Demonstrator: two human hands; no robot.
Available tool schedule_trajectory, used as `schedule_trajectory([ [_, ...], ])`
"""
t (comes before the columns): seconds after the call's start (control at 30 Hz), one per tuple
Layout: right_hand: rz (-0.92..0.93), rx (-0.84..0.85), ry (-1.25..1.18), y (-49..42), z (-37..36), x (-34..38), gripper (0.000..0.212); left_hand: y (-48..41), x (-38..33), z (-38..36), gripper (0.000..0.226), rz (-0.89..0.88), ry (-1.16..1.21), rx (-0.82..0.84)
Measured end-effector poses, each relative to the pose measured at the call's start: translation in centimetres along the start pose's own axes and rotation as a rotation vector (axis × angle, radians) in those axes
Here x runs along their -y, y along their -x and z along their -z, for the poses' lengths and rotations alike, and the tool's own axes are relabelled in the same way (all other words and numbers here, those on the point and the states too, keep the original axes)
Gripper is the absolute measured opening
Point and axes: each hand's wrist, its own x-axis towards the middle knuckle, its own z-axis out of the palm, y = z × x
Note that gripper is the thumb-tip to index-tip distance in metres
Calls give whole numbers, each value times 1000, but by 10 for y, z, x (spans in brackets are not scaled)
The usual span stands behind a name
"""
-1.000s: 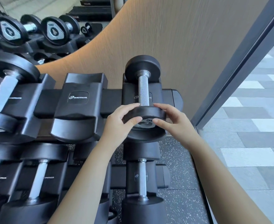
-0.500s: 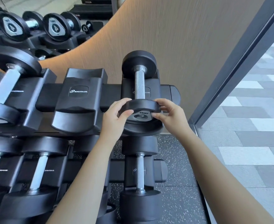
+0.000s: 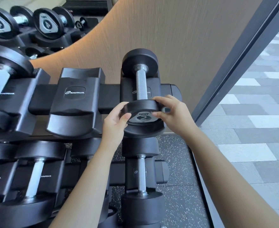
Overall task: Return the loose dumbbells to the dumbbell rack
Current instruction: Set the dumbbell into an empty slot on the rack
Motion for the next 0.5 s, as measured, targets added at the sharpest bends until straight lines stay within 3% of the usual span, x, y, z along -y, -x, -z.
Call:
schedule_trajectory([
  [0.2, -96, -80, -155, 9, 3, -17, 41, -6, -11, -9, 32, -200, -324, 33],
  [0.5, -89, -123, -83, 13, -6, -9, 38, -6, -9, -2, 36, -166, -302, 43],
])
